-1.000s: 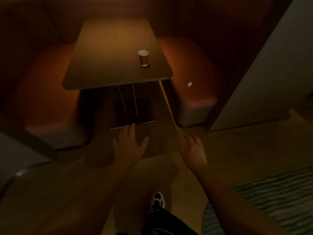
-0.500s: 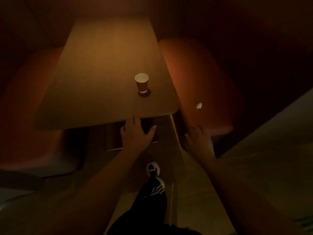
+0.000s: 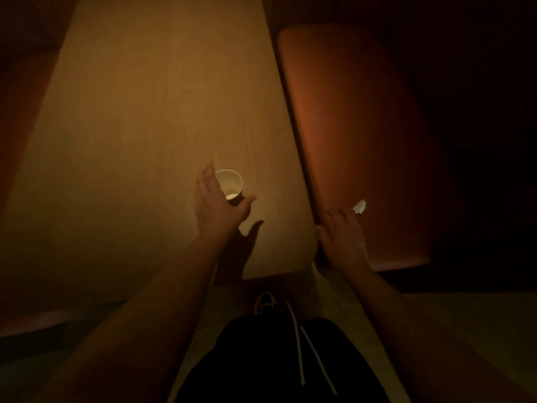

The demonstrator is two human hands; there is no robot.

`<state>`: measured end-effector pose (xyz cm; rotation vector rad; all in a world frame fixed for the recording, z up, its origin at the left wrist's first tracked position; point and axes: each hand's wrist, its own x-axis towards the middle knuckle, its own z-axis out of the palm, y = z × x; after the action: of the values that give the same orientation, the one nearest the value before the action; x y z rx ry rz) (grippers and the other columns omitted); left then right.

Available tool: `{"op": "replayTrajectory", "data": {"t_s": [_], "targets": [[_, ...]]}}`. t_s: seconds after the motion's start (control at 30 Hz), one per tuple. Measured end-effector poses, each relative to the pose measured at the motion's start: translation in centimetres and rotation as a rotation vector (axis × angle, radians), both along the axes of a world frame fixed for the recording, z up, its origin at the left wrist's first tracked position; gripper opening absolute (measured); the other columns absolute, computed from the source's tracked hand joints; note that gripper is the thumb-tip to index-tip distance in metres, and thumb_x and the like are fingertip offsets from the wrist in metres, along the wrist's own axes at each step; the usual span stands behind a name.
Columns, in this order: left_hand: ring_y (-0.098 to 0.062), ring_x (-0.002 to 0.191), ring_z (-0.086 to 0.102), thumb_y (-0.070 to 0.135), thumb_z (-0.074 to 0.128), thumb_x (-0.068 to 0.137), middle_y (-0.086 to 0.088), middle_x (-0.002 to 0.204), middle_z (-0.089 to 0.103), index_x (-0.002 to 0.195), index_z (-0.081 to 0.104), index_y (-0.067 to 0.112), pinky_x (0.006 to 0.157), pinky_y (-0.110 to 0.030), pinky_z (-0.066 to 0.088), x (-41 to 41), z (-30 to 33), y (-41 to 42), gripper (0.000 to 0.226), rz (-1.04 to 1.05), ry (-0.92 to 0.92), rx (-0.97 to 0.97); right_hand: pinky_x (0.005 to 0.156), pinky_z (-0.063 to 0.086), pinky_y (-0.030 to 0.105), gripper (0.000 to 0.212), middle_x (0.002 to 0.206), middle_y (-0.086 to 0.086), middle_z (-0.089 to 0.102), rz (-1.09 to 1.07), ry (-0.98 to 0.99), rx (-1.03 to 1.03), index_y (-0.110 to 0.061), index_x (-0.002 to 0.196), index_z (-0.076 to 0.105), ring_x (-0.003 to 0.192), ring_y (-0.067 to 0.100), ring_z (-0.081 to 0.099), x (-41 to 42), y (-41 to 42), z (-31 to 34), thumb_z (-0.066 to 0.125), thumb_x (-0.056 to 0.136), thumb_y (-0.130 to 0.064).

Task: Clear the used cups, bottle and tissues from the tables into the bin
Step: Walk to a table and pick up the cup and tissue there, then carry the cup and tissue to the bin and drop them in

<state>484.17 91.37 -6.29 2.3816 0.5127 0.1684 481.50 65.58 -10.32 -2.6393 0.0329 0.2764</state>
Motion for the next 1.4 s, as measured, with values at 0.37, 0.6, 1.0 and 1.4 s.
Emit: {"op": "replayTrajectory", "data": {"t_s": [0.37,0.6,1.0,1.4], "targets": [[-0.014,0.114,0.048,0.048,0.077,0.070,0.003,0.133,0.044,0.136,0.034,0.026,0.083,-0.028,0.040,7.6,-2.4,-10.9,0.081,-0.170,0.003,-0.001,0.108,0.033,0.046,0.054,0.149,0.014,0.033,-0.144,0.154,0.088,-0.015,0.143,0.034,0.134,0.031,0.035,7.0,-9.5,-5.4,0.051,0.093,-0.025],[-0.012,0.110,0.048,0.040,0.081,0.067,-0.001,0.127,0.046,0.131,0.039,0.019,0.077,-0.025,0.039,13.3,-6.6,-21.9,0.079,-0.371,-0.046,0.020,0.105,0.037,0.045,0.061,0.147,0.015,0.035,-0.203,0.226,0.045,-0.019,0.144,0.030,0.130,0.033,0.039,13.7,-16.4,-15.0,0.056,0.089,-0.027],[0.006,0.102,0.036,0.047,0.078,0.068,0.001,0.126,0.044,0.131,0.033,0.023,0.070,-0.013,0.034,14.7,-12.6,-24.8,0.081,-0.391,0.026,0.055,0.110,0.027,0.038,0.053,0.161,0.003,0.007,0.101,0.278,-0.145,-0.029,0.144,0.034,0.147,0.027,0.004,17.9,-17.8,-30.1,0.048,0.095,-0.014],[-0.015,0.112,0.047,0.044,0.078,0.069,-0.002,0.127,0.046,0.131,0.041,0.018,0.079,-0.031,0.043,12.5,-4.6,-24.2,0.077,-0.537,-0.012,0.098,0.076,0.047,0.030,0.031,0.128,0.007,0.053,-0.275,0.051,0.176,-0.021,0.124,0.054,0.102,0.028,0.059,12.2,-17.8,-13.3,0.048,0.094,-0.018]]}}
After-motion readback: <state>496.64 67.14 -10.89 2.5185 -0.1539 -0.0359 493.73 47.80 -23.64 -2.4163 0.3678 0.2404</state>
